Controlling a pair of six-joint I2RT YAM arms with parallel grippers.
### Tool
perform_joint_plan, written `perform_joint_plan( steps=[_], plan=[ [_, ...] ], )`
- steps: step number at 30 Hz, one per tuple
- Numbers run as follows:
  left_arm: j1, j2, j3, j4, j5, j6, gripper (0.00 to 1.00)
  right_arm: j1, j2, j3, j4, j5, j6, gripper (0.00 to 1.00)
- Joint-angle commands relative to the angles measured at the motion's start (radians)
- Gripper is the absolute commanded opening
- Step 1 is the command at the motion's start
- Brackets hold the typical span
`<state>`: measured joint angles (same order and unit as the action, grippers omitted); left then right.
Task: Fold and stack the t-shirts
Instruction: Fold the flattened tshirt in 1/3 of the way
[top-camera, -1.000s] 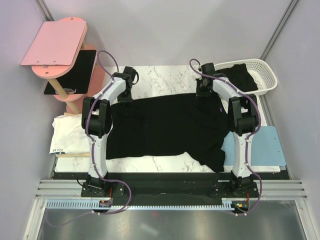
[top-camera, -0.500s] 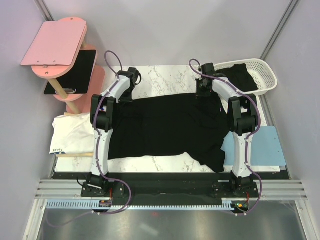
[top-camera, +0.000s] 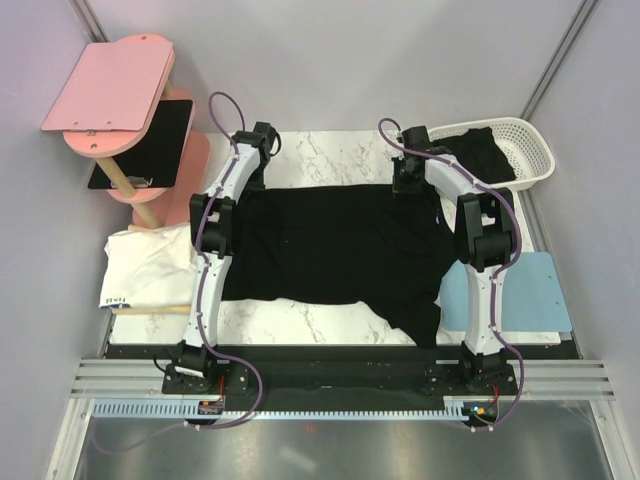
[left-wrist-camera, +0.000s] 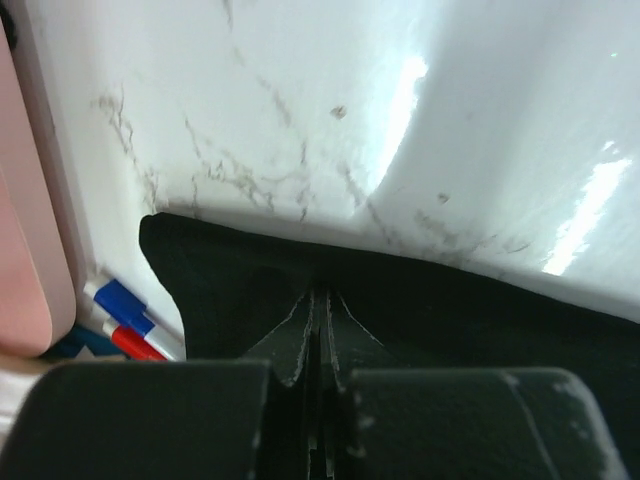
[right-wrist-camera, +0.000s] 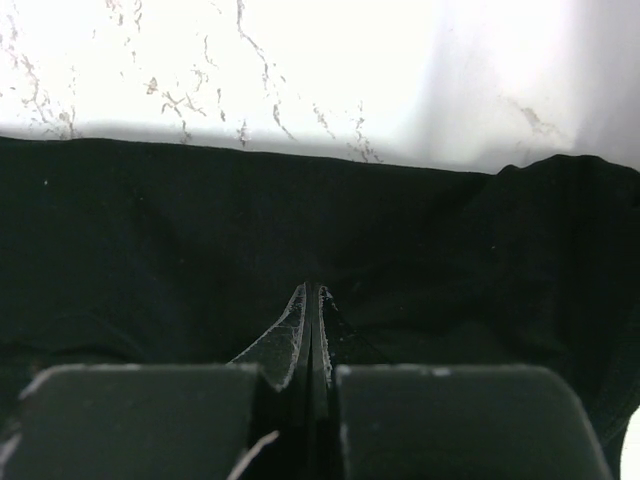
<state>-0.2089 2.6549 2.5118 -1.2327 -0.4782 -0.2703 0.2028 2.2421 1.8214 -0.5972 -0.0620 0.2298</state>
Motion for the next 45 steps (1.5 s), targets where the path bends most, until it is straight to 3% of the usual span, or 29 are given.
perform_joint_plan(
  steps=[1, 7, 12, 15, 16, 18, 19, 22, 26, 28, 32, 36, 38, 39, 40, 45],
  plan=[
    [-0.007, 0.036, 0.045, 0.107, 0.088, 0.068, 0.02, 0.001, 0.010, 0.022, 0.022, 0.033, -0.021, 0.00],
    [-0.035, 0.010, 0.044, 0.170, 0.106, 0.077, 0.02, 0.000, 0.062, 0.065, -0.027, 0.096, -0.018, 0.00],
    [-0.040, -0.197, -0.105, 0.237, 0.110, 0.034, 0.03, -0.003, 0.152, 0.168, -0.101, 0.134, -0.003, 0.00],
    [-0.047, -0.355, -0.214, 0.286, 0.157, 0.020, 0.15, -0.006, 0.204, 0.225, -0.124, 0.159, 0.000, 0.00],
    [-0.049, -0.390, -0.237, 0.300, 0.177, 0.019, 0.27, -0.008, 0.232, 0.242, -0.128, 0.165, 0.000, 0.00],
    [-0.061, -0.481, -0.303, 0.303, 0.181, 0.014, 0.38, -0.012, 0.260, 0.297, -0.144, 0.186, -0.001, 0.00],
    [-0.064, -0.504, -0.324, 0.308, 0.185, 0.014, 0.49, -0.014, 0.286, 0.315, -0.150, 0.194, 0.000, 0.00],
    [-0.073, -0.582, -0.399, 0.311, 0.168, 0.014, 0.64, -0.026, 0.315, 0.381, -0.161, 0.194, -0.010, 0.00],
    [-0.080, -0.650, -0.520, 0.309, 0.164, 0.008, 0.67, -0.029, 0.223, 0.311, -0.061, 0.150, -0.035, 0.00],
    [-0.081, -0.691, -0.576, 0.312, 0.167, -0.004, 0.67, -0.029, 0.077, 0.221, 0.003, 0.114, -0.026, 0.00],
    [-0.086, -0.745, -0.744, 0.332, 0.167, -0.033, 0.66, -0.022, -0.180, -0.057, 0.163, 0.070, 0.005, 0.00],
    [-0.096, -0.786, -0.878, 0.367, 0.181, -0.078, 0.58, -0.016, -0.350, -0.216, 0.168, 0.027, 0.019, 0.00],
    [-0.104, -0.820, -0.959, 0.377, 0.174, -0.095, 0.31, -0.014, -0.433, -0.316, 0.159, 0.002, 0.023, 0.00],
    [-0.106, -0.831, -0.984, 0.377, 0.174, -0.115, 0.07, -0.016, -0.458, -0.350, 0.148, 0.002, 0.040, 0.00],
    [-0.107, -0.843, -1.042, 0.375, 0.179, -0.127, 0.02, -0.016, -0.508, -0.387, 0.134, -0.019, 0.046, 0.00],
    [-0.110, -0.993, -1.249, 0.395, 0.222, -0.227, 0.02, -0.014, -0.703, -0.693, 0.129, -0.071, 0.104, 0.00]
  ],
)
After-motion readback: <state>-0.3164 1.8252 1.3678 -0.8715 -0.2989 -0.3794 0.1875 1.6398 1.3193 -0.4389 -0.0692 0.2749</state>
